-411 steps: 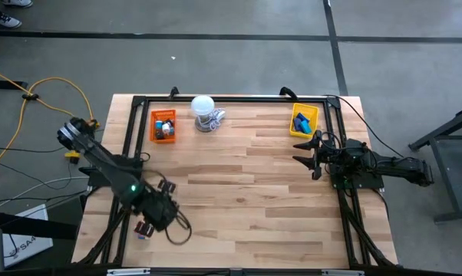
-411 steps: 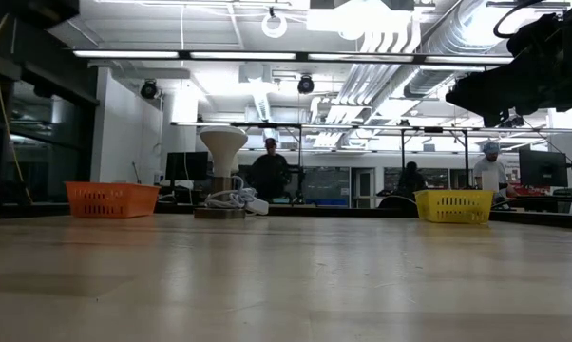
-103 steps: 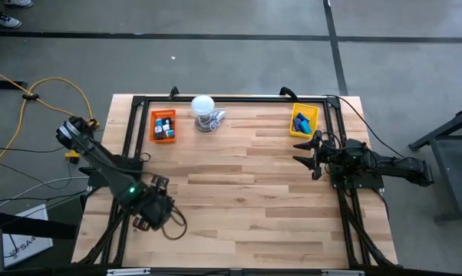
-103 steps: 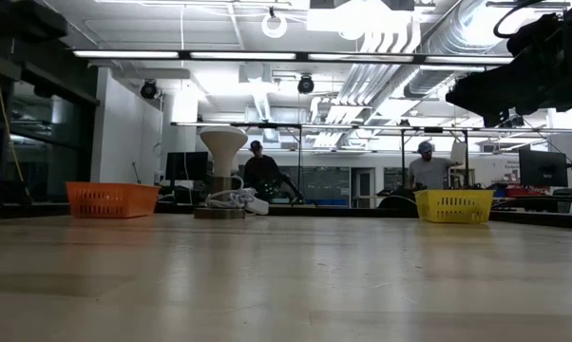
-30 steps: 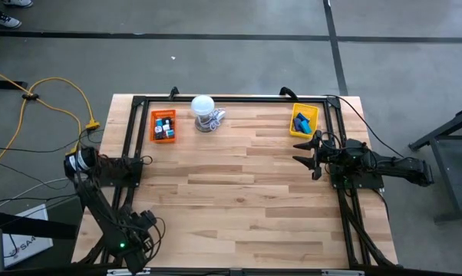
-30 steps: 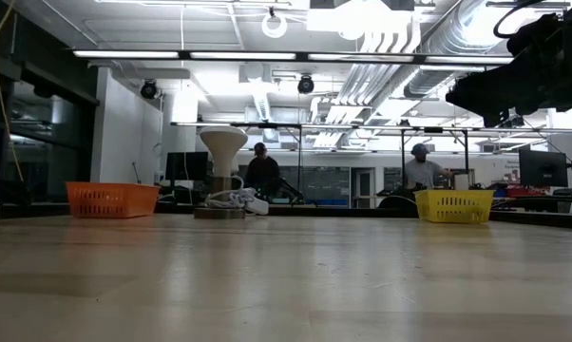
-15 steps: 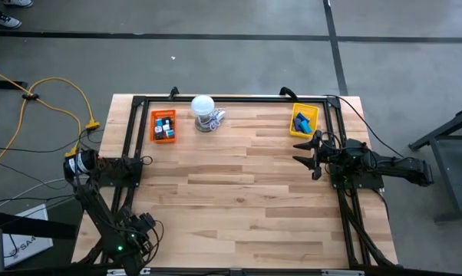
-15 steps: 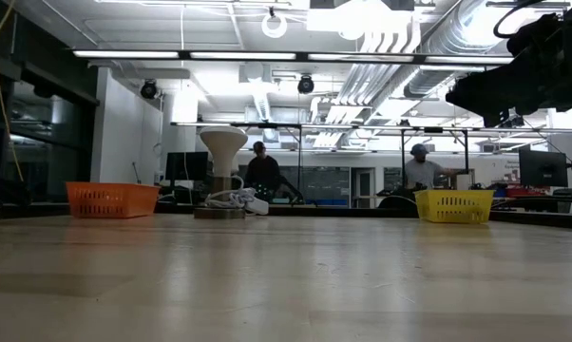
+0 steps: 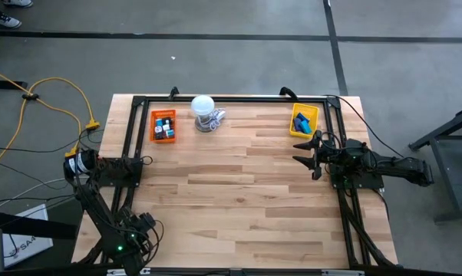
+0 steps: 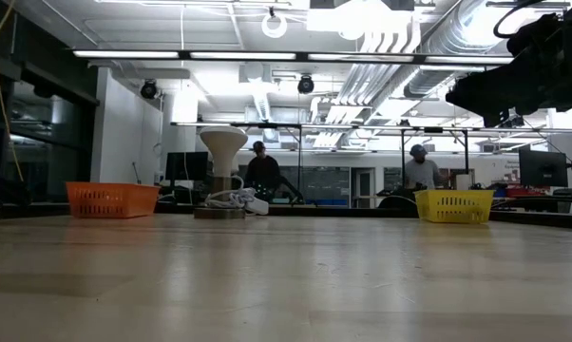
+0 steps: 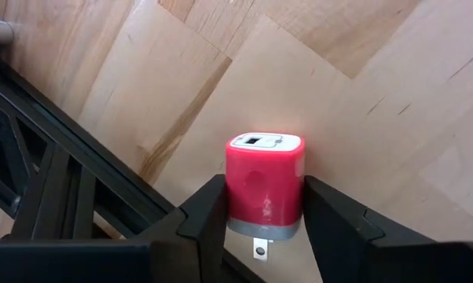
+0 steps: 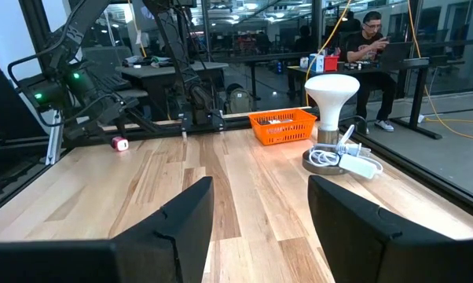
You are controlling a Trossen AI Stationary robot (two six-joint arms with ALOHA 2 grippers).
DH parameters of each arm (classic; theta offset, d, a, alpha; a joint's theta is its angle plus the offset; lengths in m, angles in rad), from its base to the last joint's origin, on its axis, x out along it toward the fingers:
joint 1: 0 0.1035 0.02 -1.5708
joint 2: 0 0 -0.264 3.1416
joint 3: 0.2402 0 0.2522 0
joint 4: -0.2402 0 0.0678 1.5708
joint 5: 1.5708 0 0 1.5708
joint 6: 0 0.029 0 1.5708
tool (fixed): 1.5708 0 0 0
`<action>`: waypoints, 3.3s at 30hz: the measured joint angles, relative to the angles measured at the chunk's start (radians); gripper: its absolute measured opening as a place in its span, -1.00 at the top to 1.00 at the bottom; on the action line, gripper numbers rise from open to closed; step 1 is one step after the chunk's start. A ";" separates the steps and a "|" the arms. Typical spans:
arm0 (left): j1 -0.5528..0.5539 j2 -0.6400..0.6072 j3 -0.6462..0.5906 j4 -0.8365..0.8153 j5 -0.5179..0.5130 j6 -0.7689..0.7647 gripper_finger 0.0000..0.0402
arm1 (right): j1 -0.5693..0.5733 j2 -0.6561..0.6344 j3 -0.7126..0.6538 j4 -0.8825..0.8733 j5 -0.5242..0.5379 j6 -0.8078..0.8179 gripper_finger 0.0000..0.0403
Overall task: Pick & Place Office items
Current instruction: Put the pink charger adapter into the orange basket
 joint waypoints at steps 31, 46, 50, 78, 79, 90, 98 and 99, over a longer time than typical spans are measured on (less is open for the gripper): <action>0.318 -0.251 0.000 -0.322 -0.306 0.382 0.32 | 0.000 0.000 0.000 0.000 0.000 0.000 0.03; 0.819 -0.332 0.000 -0.311 -0.434 0.802 0.32 | 0.000 0.000 0.000 0.000 0.000 0.000 0.03; 0.912 -0.358 -0.002 -0.276 -0.487 0.888 0.32 | 0.000 0.000 0.000 0.000 0.000 0.000 0.03; 1.621 -0.366 -0.107 0.047 -0.382 1.156 0.32 | 0.000 0.000 0.000 0.000 0.000 0.000 0.03; 1.637 -0.366 -0.106 0.047 -0.377 1.156 0.32 | 0.000 0.000 0.000 0.000 0.000 0.000 0.03; 1.759 -0.366 -0.124 0.047 -0.324 1.203 0.32 | 0.000 0.000 0.000 0.000 0.000 0.000 0.03; 1.794 -0.366 -0.181 0.105 -0.275 1.215 0.32 | 0.000 0.000 0.000 0.000 0.000 0.000 0.03; 1.795 -0.366 -0.188 0.112 -0.271 1.215 0.32 | 0.000 0.000 0.000 0.000 0.000 0.000 0.03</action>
